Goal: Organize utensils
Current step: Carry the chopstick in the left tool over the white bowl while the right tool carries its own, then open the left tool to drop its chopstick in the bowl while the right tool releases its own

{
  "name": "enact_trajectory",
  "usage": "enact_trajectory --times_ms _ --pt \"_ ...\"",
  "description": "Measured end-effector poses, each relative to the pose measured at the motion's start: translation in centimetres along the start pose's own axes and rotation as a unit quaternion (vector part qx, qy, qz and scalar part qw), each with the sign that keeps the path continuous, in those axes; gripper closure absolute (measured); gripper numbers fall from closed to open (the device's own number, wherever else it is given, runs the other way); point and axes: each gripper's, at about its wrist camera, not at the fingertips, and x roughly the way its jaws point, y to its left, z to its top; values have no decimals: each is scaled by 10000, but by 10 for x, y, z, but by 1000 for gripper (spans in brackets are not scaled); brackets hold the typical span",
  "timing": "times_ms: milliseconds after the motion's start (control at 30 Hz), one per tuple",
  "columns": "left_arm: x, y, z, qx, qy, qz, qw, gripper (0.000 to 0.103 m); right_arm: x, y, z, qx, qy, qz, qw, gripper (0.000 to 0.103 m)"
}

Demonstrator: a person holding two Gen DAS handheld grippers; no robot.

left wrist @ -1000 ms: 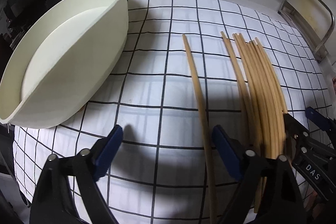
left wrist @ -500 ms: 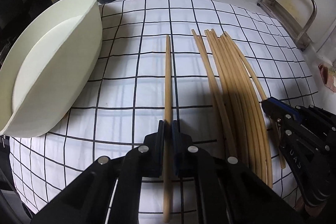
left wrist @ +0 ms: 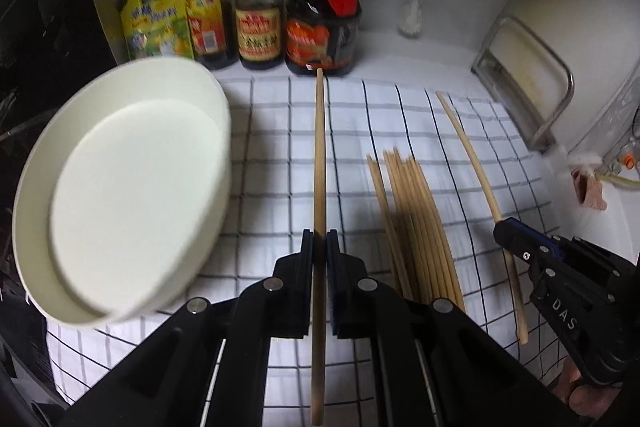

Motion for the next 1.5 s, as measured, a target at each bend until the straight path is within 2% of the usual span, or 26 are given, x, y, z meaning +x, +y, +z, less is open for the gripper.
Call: enact_trajectory --times_ms 200,333,533,700,967,1333,1400,1433,1467,1500 --pt "-24 47 28 -181 -237 98 9995 96 0 59 32 -242 -221 429 9985 97" --pt "-33 90 43 -220 -322 292 9988 96 18 110 56 -459 -243 816 9953 97" --pt "-22 153 49 -397 -246 620 9970 96 59 179 75 -720 22 1232 9898 97" --pt "-1 191 45 -564 -12 719 9958 96 95 218 74 -703 432 1331 9877 97" --pt "27 216 32 -555 320 683 9956 96 128 244 64 -699 820 1185 9871 97" --pt "39 222 24 -575 632 745 9935 94 131 238 60 -532 832 1015 9899 96" --pt "35 223 25 -613 590 798 9932 80 126 236 62 -507 736 973 9912 87" --pt "33 222 27 -629 544 815 9932 68 121 235 62 -540 651 925 9921 87" --pt "29 223 27 -649 501 835 9931 52 118 236 63 -551 625 913 9923 87" --pt "25 223 28 -682 421 853 9931 46 115 235 63 -552 589 911 9926 87"
